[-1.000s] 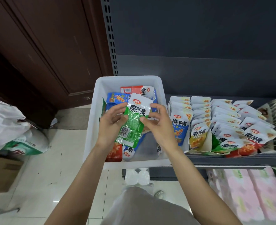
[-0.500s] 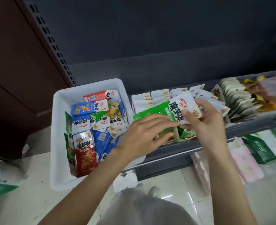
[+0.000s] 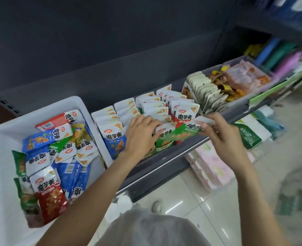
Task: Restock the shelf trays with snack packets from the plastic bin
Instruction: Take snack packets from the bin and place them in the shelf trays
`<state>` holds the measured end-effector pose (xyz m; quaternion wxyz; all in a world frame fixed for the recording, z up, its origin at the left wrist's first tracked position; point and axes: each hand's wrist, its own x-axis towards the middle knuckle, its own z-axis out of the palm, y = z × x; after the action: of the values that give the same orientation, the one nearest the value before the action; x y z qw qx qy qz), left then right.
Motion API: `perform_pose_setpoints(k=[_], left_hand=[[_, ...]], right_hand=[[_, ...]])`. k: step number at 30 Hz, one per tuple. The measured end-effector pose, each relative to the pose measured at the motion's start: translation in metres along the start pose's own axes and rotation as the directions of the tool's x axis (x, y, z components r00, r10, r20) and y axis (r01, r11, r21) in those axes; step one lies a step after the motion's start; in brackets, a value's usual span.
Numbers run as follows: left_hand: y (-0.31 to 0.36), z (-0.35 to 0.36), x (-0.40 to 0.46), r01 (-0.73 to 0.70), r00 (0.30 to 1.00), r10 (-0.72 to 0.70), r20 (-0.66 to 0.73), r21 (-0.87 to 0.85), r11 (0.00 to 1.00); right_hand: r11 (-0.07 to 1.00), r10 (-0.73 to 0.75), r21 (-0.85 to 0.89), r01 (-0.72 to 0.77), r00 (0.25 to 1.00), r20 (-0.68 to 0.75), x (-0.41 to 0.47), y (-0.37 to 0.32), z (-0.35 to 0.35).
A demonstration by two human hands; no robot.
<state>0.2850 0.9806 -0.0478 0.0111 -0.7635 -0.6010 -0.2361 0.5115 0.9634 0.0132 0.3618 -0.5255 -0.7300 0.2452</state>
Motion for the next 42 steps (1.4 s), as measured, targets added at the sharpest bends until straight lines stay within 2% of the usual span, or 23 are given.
perform_pose_setpoints(k=[7,10,14,20,25,28,31,33,35,38,40,42], left_hand=[[-0.003,0.003,0.015,0.059,0.998,-0.058,0.020,-0.053,0.997],[-0.002,0.004,0.015,0.081,0.997,-0.080,0.021,-0.062,0.995],[-0.004,0.004,0.016,0.103,0.994,-0.101,0.033,-0.055,0.993],[-0.005,0.005,0.011,0.080,0.997,-0.080,0.008,-0.067,0.995],[-0.011,-0.002,0.005,0.142,0.990,-0.144,0.005,-0.209,0.968],[-0.008,-0.016,-0.001,0.159,0.984,-0.176,-0.033,-0.295,0.942],[-0.012,-0.035,-0.018,0.175,0.953,-0.248,-0.176,-0.353,0.919],[-0.021,-0.048,-0.040,0.212,0.886,-0.347,-0.309,-0.396,0.893],[-0.039,-0.061,-0.070,0.287,0.801,-0.443,-0.402,-0.392,0.874],[-0.078,-0.071,-0.119,0.478,0.743,-0.565,-0.358,-0.307,0.823],[-0.107,-0.077,-0.147,0.588,0.746,-0.615,-0.257,-0.180,0.789],[-0.131,-0.083,-0.170,0.614,0.771,-0.598,-0.218,0.005,0.789]], right_hand=[[0.959,-0.236,-0.121,0.258,0.957,0.169,0.031,0.016,0.032],[0.940,-0.260,-0.161,0.301,0.937,0.233,0.036,0.027,0.048],[0.917,-0.300,-0.191,0.349,0.922,0.243,0.037,0.035,0.060],[0.913,-0.263,-0.238,0.331,0.924,0.278,0.038,0.038,0.082],[0.897,-0.193,-0.348,0.272,0.950,0.243,0.033,0.039,0.090],[0.886,-0.197,-0.392,0.247,0.967,0.165,0.030,0.034,0.085],[0.928,-0.204,-0.318,0.196,0.979,0.007,0.029,0.016,0.070],[0.949,-0.256,-0.211,0.235,0.963,-0.079,0.027,-0.004,0.065],[0.951,-0.305,-0.083,0.298,0.948,-0.092,0.024,-0.029,0.072],[0.910,-0.409,0.089,0.405,0.912,0.028,0.019,-0.064,0.103],[0.872,-0.487,0.142,0.468,0.857,0.168,0.014,-0.086,0.136],[0.850,-0.522,0.130,0.510,0.786,0.331,0.010,-0.104,0.175]])
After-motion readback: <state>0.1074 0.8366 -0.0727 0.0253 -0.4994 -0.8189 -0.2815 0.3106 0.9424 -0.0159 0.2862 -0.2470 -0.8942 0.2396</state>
